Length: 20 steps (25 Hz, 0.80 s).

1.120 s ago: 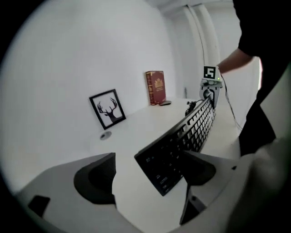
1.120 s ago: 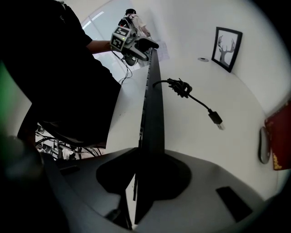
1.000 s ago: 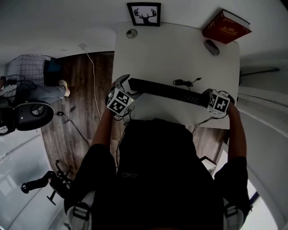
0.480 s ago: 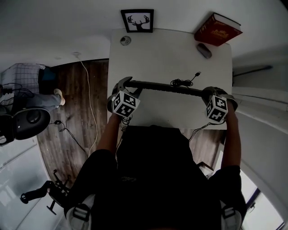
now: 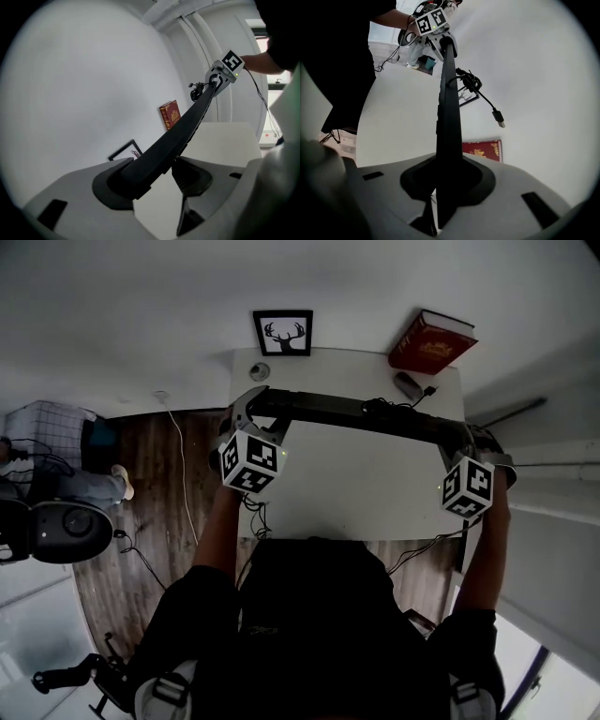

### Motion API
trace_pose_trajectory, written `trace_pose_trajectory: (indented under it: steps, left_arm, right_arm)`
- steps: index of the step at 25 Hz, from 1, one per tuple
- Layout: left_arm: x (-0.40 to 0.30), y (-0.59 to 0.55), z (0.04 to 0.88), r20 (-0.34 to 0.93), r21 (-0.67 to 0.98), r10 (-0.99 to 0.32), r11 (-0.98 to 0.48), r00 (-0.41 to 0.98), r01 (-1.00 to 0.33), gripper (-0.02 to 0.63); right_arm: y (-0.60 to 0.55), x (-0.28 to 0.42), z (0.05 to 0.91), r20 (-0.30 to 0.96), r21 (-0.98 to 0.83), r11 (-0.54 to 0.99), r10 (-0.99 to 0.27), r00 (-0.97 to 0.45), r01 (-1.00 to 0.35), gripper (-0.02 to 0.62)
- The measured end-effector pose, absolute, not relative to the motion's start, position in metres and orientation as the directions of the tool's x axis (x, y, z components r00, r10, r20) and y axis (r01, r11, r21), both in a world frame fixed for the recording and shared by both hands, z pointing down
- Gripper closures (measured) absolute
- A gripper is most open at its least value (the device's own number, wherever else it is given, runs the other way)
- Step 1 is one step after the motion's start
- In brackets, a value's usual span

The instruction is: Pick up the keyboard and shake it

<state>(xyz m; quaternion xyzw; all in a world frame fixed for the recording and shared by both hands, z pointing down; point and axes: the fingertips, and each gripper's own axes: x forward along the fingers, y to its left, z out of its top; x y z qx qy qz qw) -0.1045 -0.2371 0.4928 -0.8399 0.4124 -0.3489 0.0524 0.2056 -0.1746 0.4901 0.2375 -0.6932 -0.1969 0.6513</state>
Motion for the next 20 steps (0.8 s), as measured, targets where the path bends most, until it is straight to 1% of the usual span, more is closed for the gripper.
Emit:
trace_pose_trajectory:
  steps: [6,10,12,14,20]
  left_arm:
    - [-0.096,-0.251,0.370,0.461,-0.444,-0.754,-0.653,0.468,-0.614,0.359]
    - [-0.096,-0.237,0.308,0.369,-0.494,-0.814,-0.581,0.449,-0.647,0.371]
    - [-0.096,-0.229,0.295,0.323,-0.531,-0.842,-0.540,0.432,-0.654,0.374]
    - [-0.091,-0.228,0.290,0.290,-0.554,-0.852,-0.521,0.436,-0.649,0.374]
    - [-0.078,-0.232,0.311,0.308,-0.542,-0.793,-0.600,0.526,-0.588,0.380]
  right_arm:
    - [-0.174,0.208,0.360,0.732,0.681,0.729,-0.680,0.035,-0.074,0.512]
    - [-0.165,0.211,0.287,0.592,0.806,0.590,-0.799,0.104,-0.048,0.512]
    - [-0.154,0.212,0.275,0.530,0.848,0.528,-0.838,0.130,-0.049,0.512]
    - [-0.147,0.217,0.273,0.501,0.865,0.498,-0.851,0.157,-0.056,0.512]
    - [-0.118,0.218,0.284,0.511,0.858,0.503,-0.816,0.270,-0.104,0.512]
